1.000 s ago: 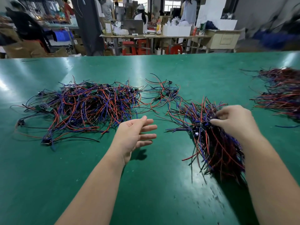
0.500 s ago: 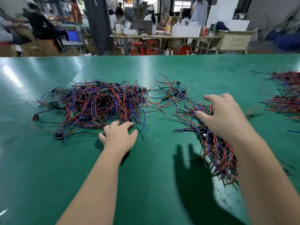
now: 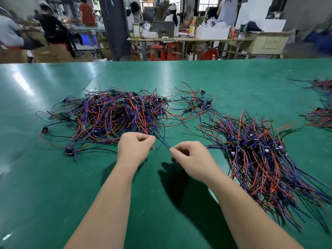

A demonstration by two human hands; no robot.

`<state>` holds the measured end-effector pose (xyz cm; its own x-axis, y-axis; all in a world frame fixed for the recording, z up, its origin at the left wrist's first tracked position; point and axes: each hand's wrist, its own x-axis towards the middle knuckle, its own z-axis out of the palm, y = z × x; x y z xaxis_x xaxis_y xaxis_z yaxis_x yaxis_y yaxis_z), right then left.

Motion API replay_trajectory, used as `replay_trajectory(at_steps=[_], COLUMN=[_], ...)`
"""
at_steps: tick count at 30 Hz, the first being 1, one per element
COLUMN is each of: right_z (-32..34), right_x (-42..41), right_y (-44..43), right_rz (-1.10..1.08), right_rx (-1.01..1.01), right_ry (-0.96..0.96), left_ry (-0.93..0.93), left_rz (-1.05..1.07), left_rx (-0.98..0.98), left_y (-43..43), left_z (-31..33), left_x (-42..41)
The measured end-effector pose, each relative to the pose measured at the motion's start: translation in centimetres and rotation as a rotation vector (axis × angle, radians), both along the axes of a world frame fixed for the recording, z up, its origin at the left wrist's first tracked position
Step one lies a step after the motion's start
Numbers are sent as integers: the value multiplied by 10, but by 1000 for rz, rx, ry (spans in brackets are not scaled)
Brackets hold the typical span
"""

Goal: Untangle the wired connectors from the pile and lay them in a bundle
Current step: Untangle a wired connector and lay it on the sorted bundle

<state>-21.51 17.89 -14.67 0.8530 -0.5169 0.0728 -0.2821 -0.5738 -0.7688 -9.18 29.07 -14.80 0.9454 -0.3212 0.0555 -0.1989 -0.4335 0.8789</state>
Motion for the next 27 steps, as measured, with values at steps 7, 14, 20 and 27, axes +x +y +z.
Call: replay_trajectory(at_steps=[7, 14, 20, 27], right_z=[8, 20, 32, 33], right_x=[3, -8, -19, -21], right_y=[4, -5, -1, 7], right_rz=[-26, -74, 89, 248], right_rx=[912, 891, 949, 1008], right_ry=[-223, -413, -582, -509], left_ry=[212, 565, 603, 519], left_rz=[-742, -784, -319, -532], left_rx=[-81, -31, -219, -569], left_y=[10, 6, 8, 2], left_z=[29, 27, 26, 27], left_x=[-32, -40, -14, -18])
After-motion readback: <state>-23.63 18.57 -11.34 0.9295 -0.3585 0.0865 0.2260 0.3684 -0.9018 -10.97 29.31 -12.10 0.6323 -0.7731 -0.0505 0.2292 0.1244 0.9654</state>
